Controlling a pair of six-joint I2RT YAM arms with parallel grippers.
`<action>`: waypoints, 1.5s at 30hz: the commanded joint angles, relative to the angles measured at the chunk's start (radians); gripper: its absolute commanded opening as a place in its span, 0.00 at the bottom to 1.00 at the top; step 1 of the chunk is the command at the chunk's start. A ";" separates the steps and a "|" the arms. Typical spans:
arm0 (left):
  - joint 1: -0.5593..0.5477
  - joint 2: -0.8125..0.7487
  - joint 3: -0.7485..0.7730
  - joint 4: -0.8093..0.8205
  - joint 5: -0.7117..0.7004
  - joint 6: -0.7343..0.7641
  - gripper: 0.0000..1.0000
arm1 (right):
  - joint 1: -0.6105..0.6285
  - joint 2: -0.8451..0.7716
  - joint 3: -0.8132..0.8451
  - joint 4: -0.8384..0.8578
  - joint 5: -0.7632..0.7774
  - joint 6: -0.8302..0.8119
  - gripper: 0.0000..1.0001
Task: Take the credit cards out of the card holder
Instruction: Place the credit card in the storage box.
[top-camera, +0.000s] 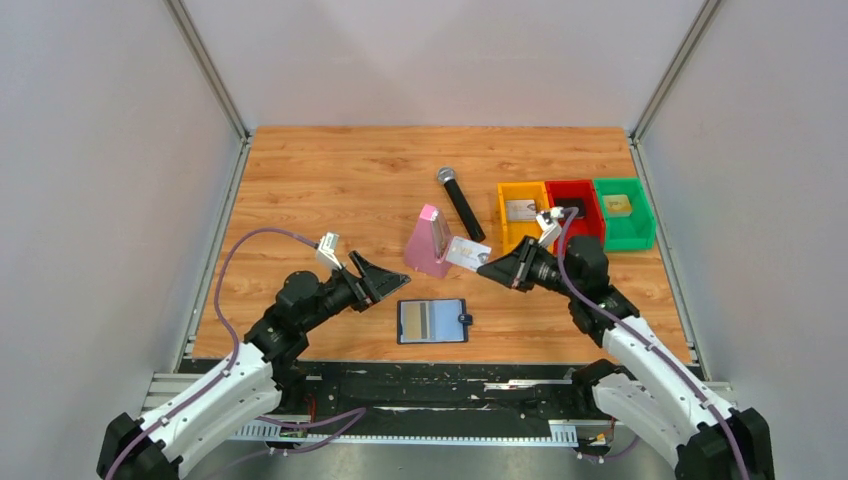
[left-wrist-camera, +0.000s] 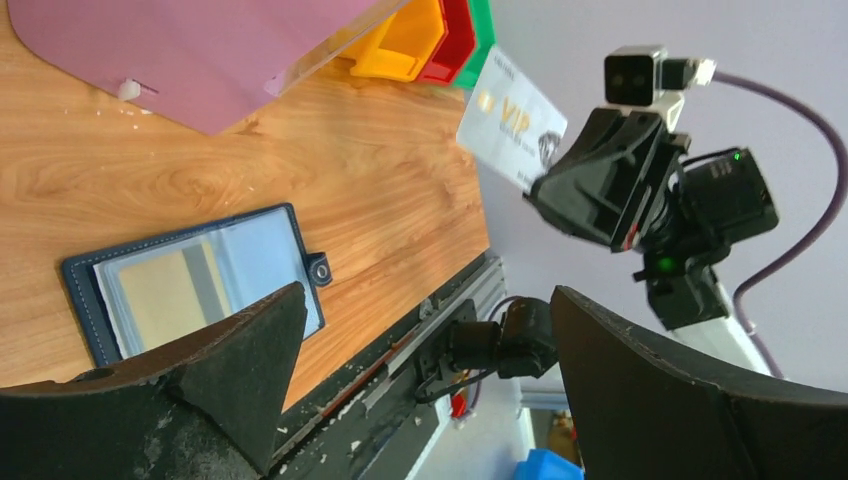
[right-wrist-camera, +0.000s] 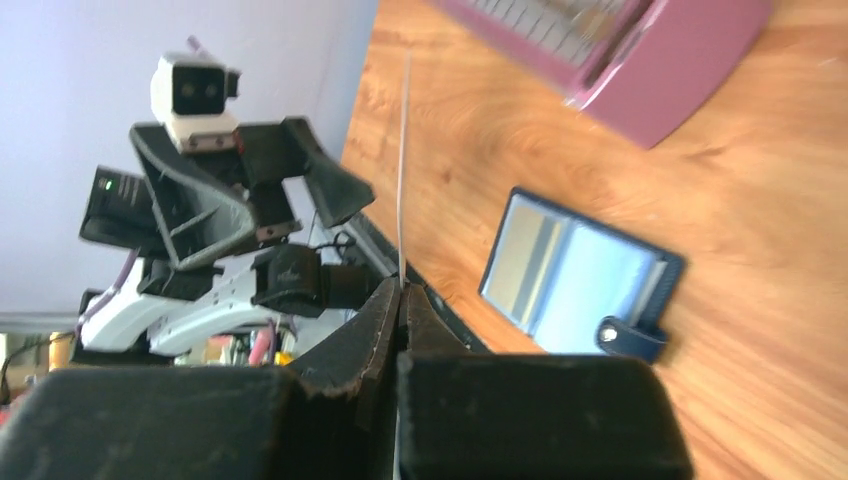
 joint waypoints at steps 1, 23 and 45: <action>-0.003 0.003 0.108 -0.157 0.022 0.163 1.00 | -0.179 0.013 0.151 -0.254 -0.107 -0.215 0.00; -0.004 0.101 0.413 -0.609 0.054 0.599 1.00 | -0.542 0.698 0.773 -0.723 -0.042 -0.632 0.00; -0.004 0.129 0.379 -0.546 0.067 0.581 1.00 | -0.534 1.145 1.151 -0.922 -0.104 -0.781 0.00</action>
